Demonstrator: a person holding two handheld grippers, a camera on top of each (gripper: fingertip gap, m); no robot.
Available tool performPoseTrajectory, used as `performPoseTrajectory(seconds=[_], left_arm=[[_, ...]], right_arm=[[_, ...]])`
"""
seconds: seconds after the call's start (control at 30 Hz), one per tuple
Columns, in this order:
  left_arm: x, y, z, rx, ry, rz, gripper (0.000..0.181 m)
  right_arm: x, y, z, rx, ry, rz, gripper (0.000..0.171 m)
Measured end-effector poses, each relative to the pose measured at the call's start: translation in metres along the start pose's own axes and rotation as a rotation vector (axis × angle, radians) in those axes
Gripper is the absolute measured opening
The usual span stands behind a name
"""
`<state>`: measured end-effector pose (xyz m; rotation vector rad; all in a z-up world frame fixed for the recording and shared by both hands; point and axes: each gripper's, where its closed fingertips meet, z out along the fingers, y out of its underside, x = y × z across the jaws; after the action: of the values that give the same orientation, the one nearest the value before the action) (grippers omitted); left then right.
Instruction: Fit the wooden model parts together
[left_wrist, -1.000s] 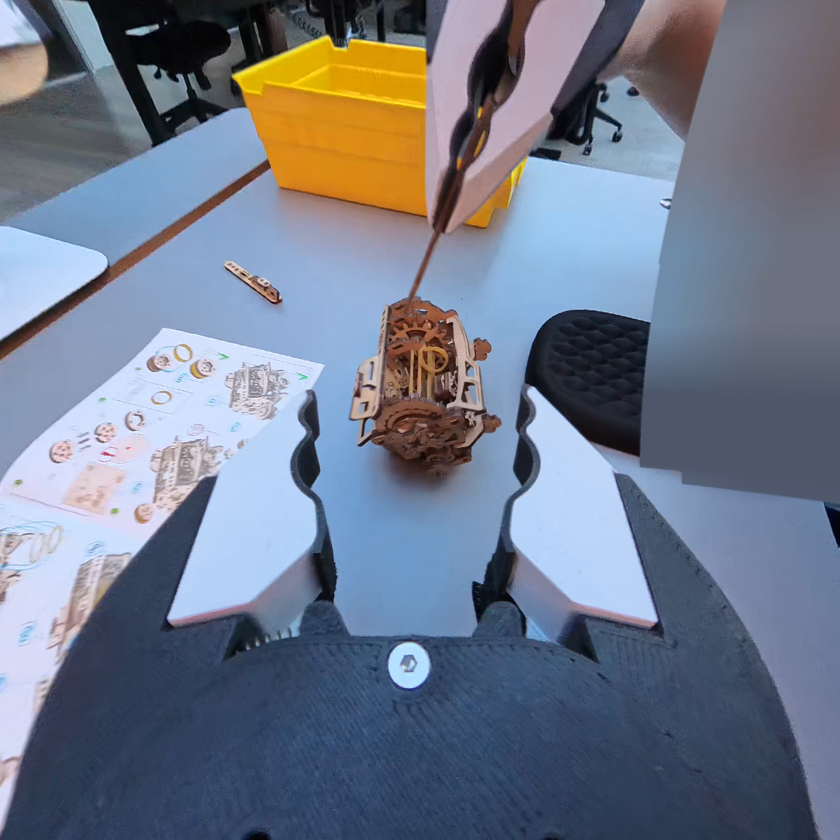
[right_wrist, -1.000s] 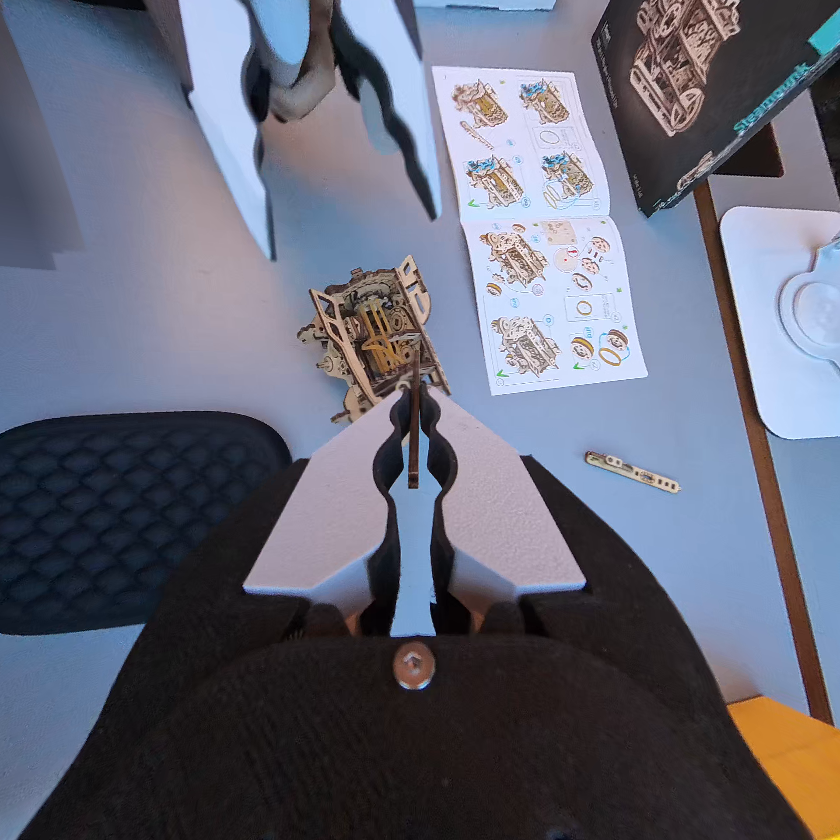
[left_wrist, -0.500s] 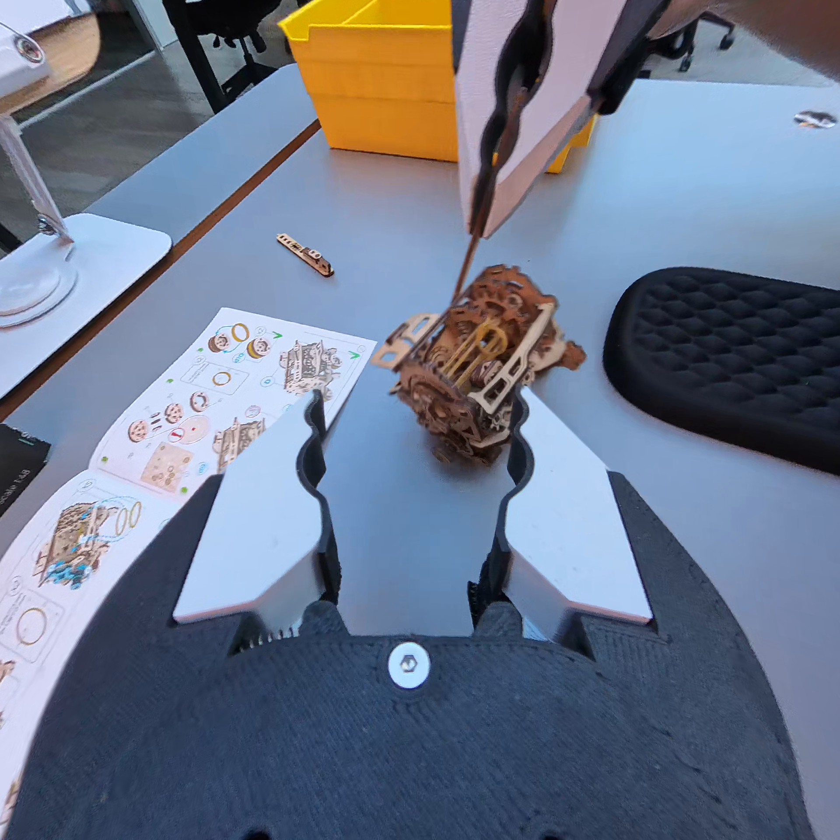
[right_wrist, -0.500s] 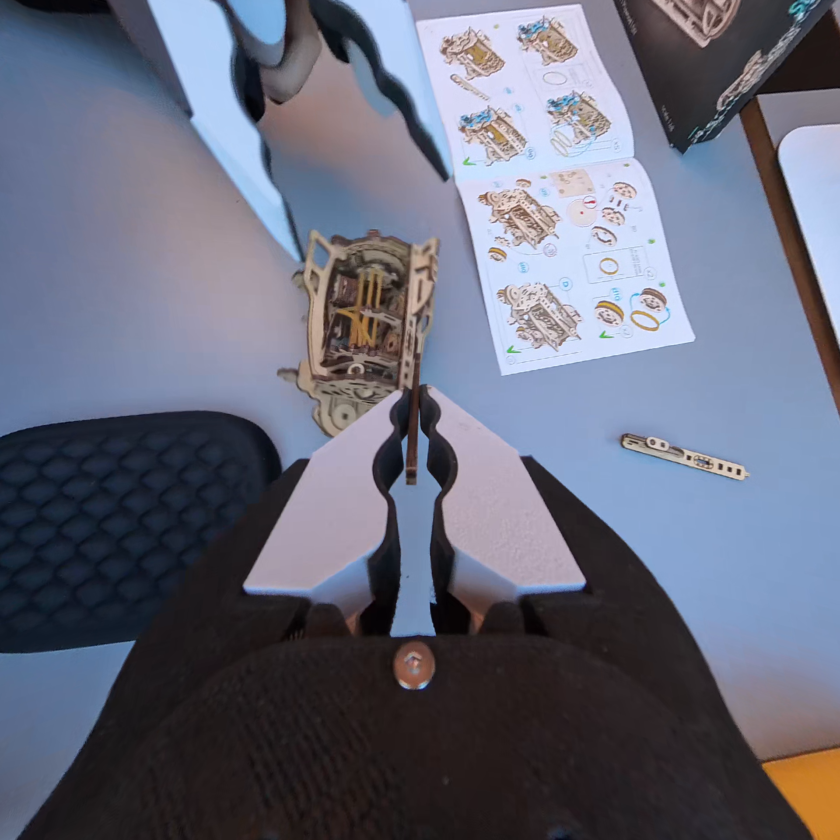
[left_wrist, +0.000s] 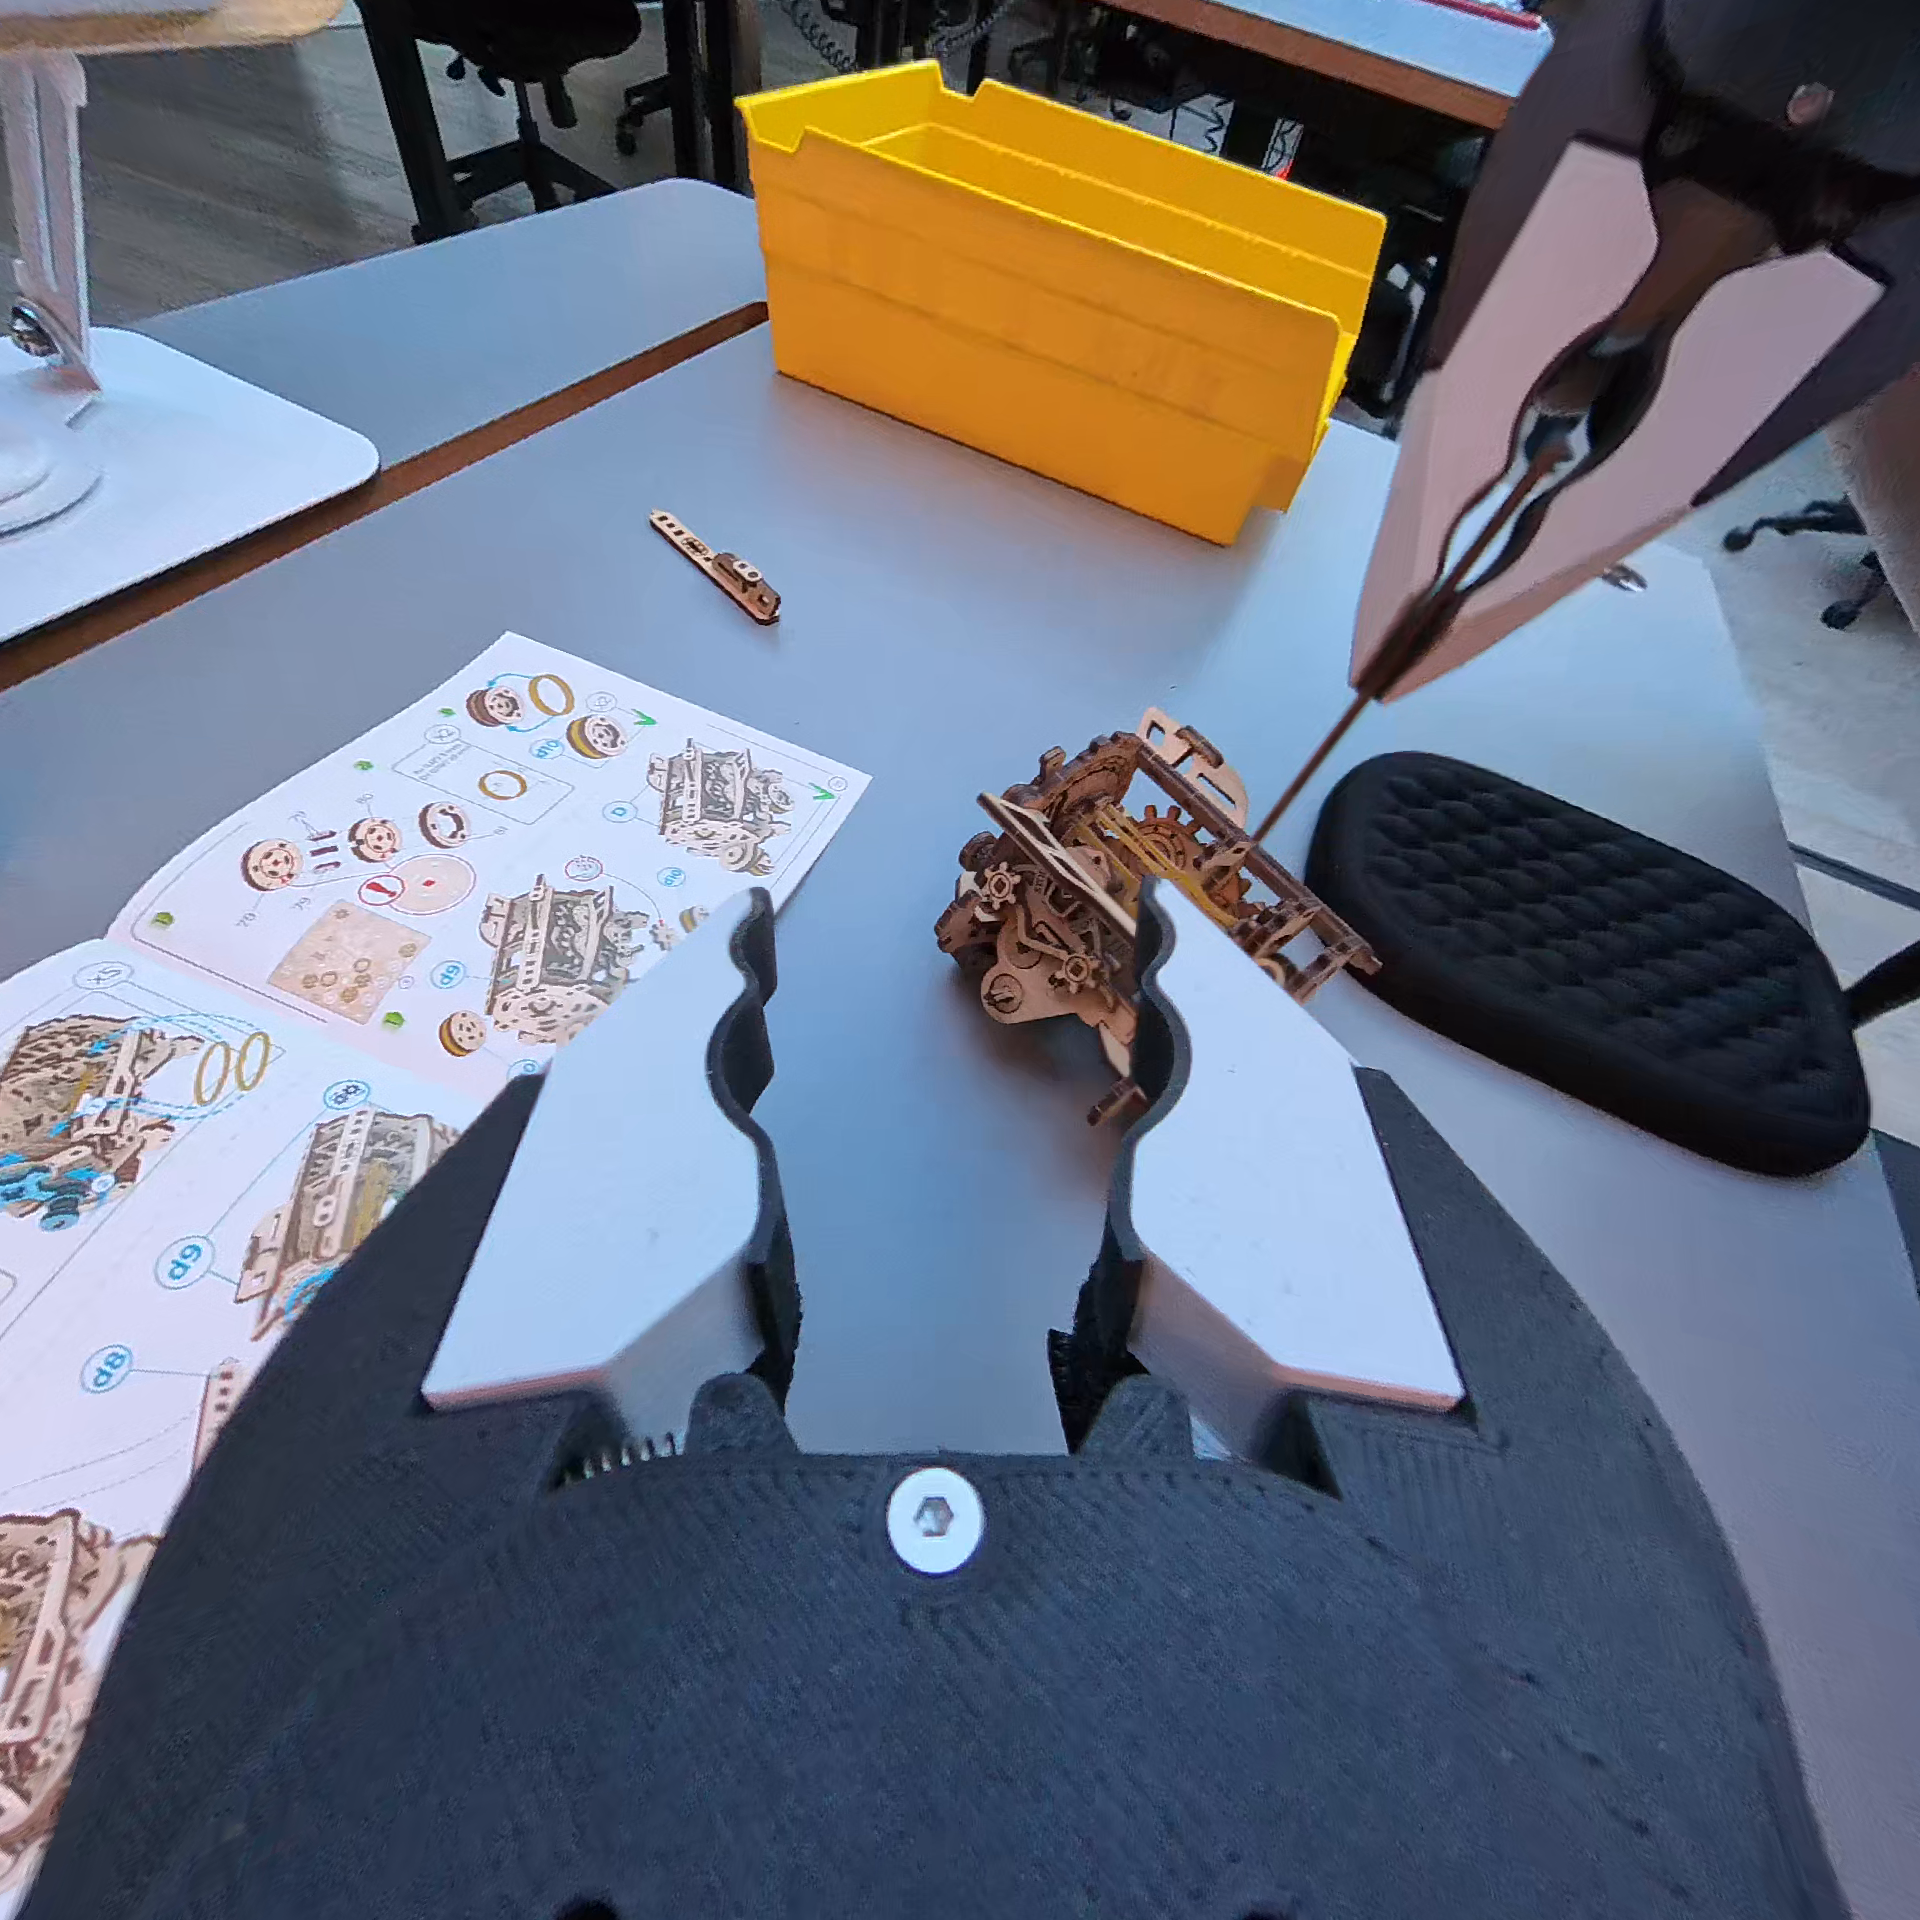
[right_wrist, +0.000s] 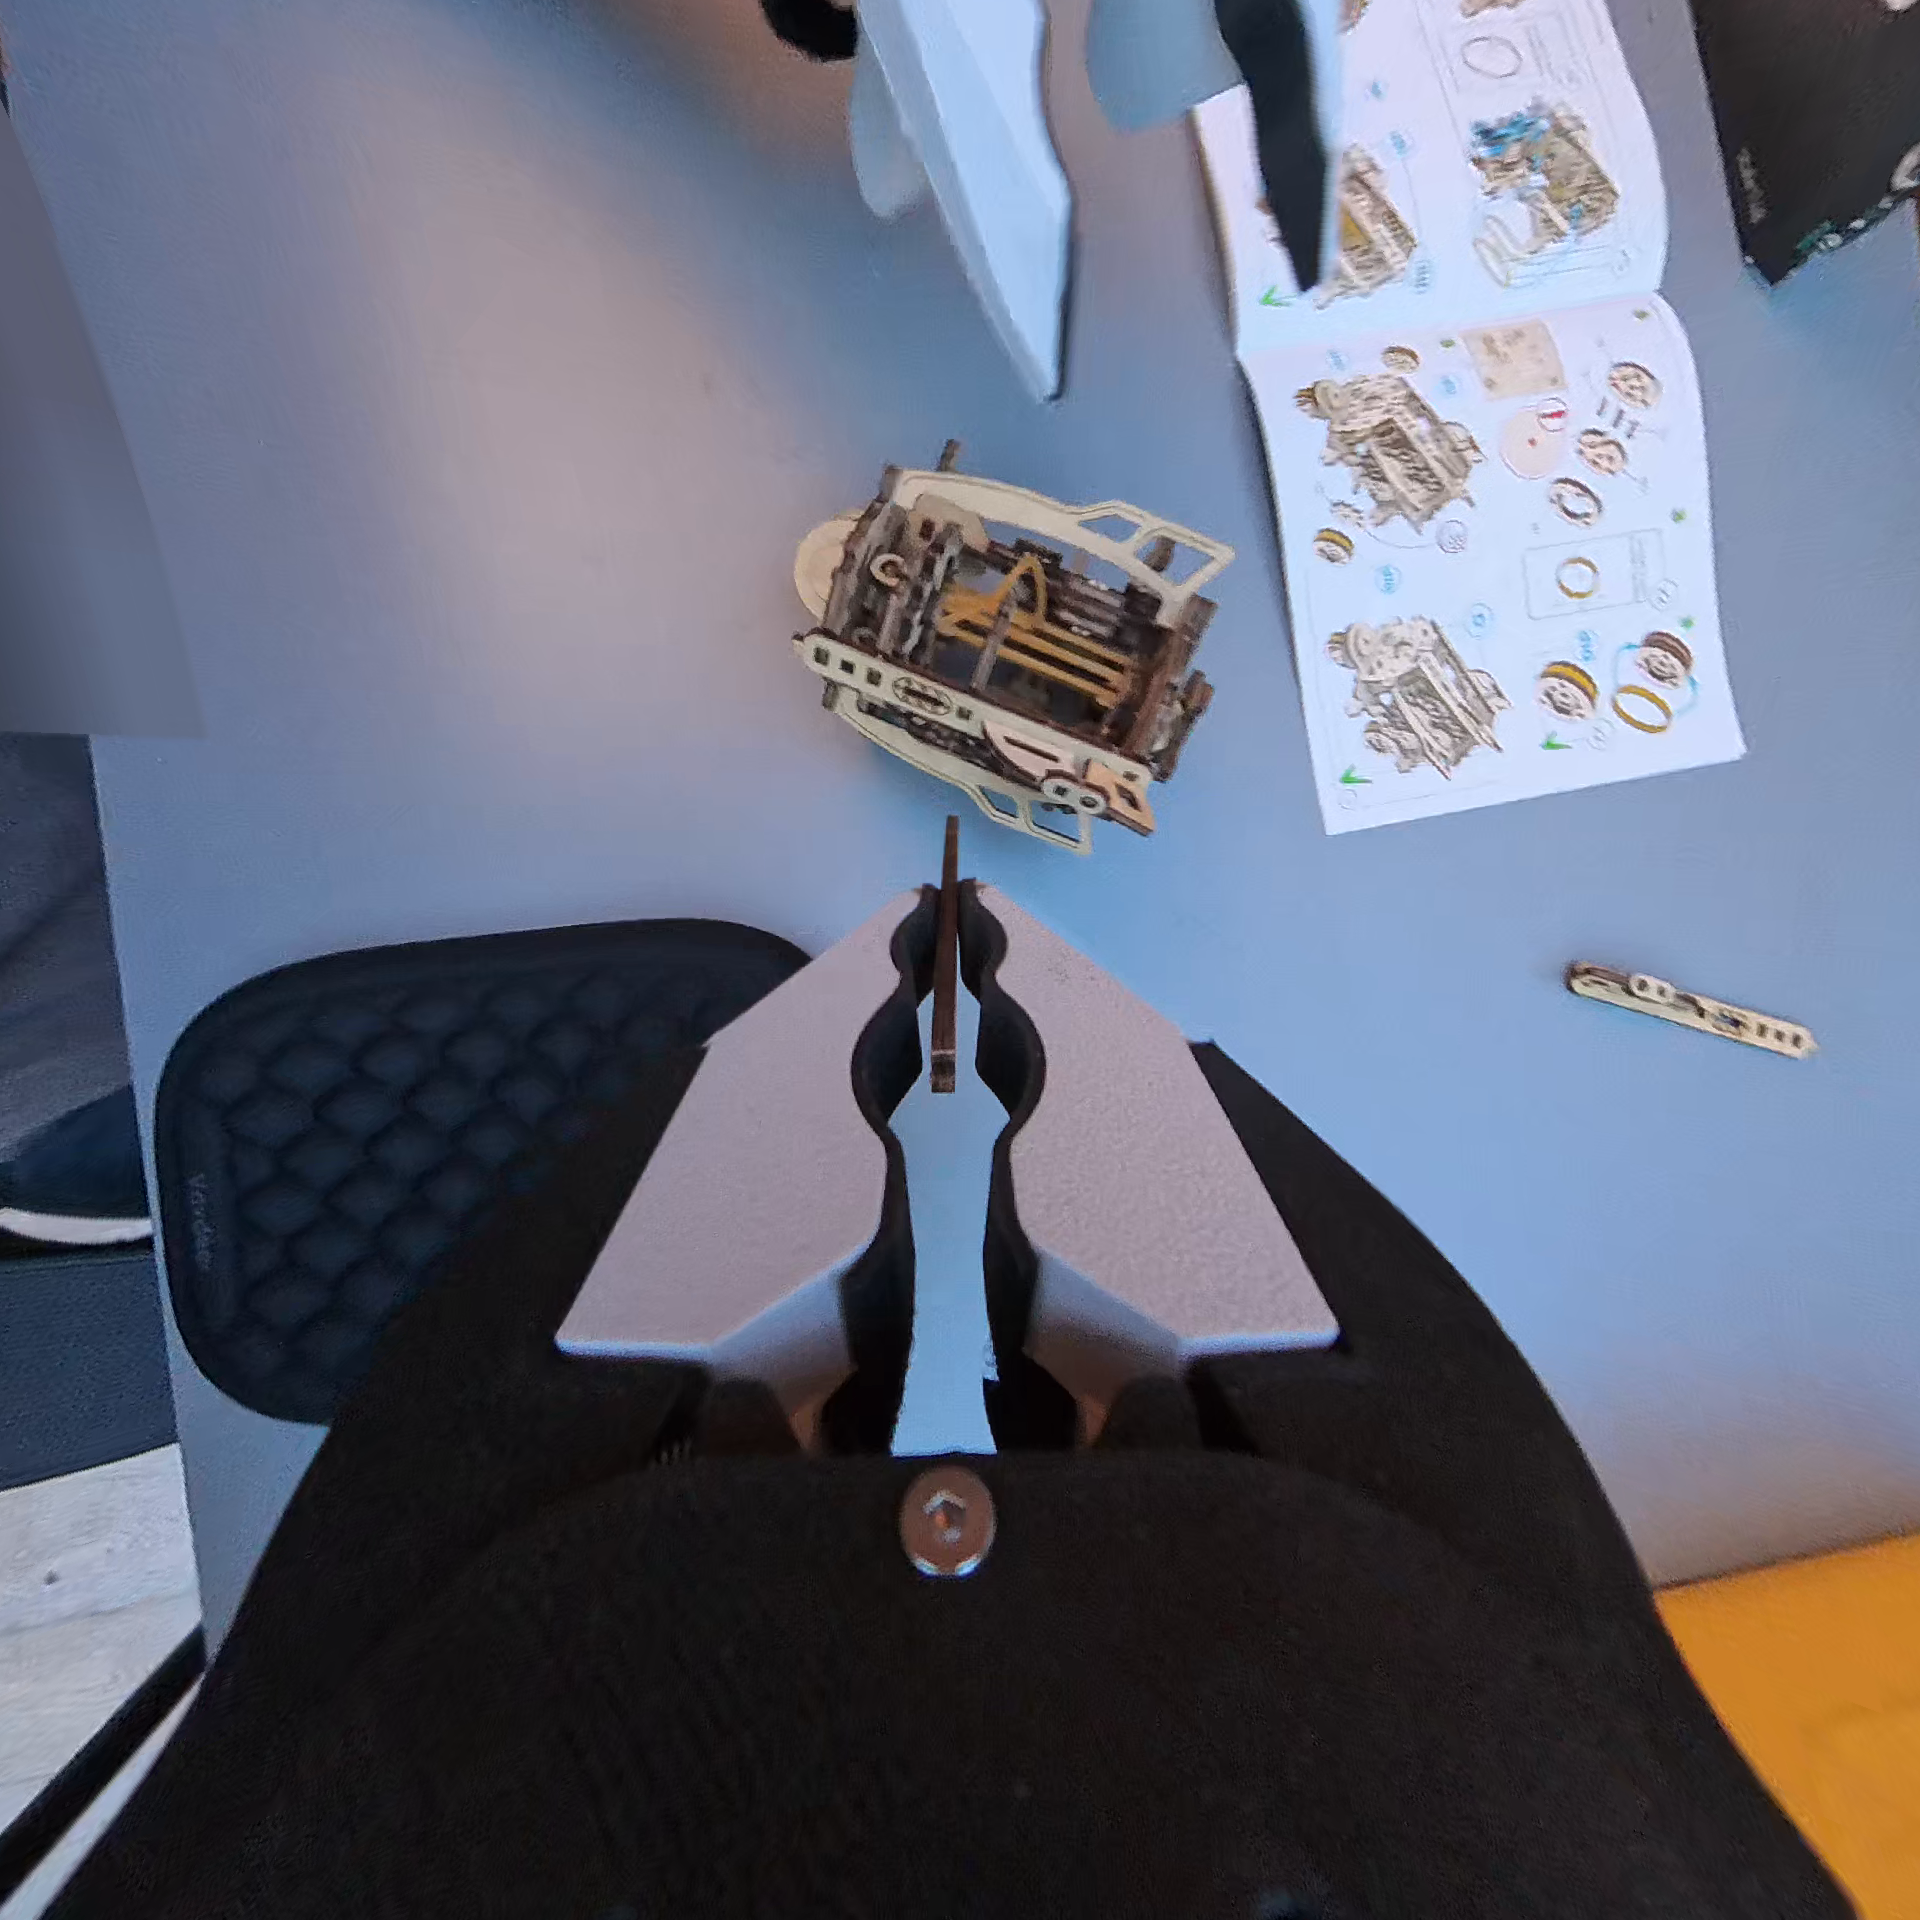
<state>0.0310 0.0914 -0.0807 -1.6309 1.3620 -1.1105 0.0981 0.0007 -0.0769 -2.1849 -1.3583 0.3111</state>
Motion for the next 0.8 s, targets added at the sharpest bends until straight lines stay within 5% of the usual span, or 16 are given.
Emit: performPoseTrajectory(seconds=[0.03, 0.2, 0.37, 0.53, 0.8], left_arm=[[0.003, 0.000, -0.001, 0.004, 0.008, -0.005, 0.068], [0.031, 0.004, 0.010, 0.022, 0.073, -0.044, 0.085], [0.039, -0.008, 0.017, 0.075, 0.175, 0.205, 0.101], [0.050, -0.013, 0.018, 0.007, 0.482, 0.268, 0.100], [0.048, 0.003, 0.033, -0.096, 0.580, 0.404, 0.089]], right_arm=[[0.004, -0.005, -0.007, 0.023, 0.001, 0.026, 0.001], [0.023, -0.056, -0.029, 0.198, -0.070, 0.138, 0.001], [0.024, -0.053, 0.004, 0.049, -0.136, 0.124, 0.001], [0.024, -0.048, 0.016, -0.003, -0.149, 0.131, 0.001], [0.022, -0.042, 0.022, -0.042, -0.141, 0.137, 0.001]])
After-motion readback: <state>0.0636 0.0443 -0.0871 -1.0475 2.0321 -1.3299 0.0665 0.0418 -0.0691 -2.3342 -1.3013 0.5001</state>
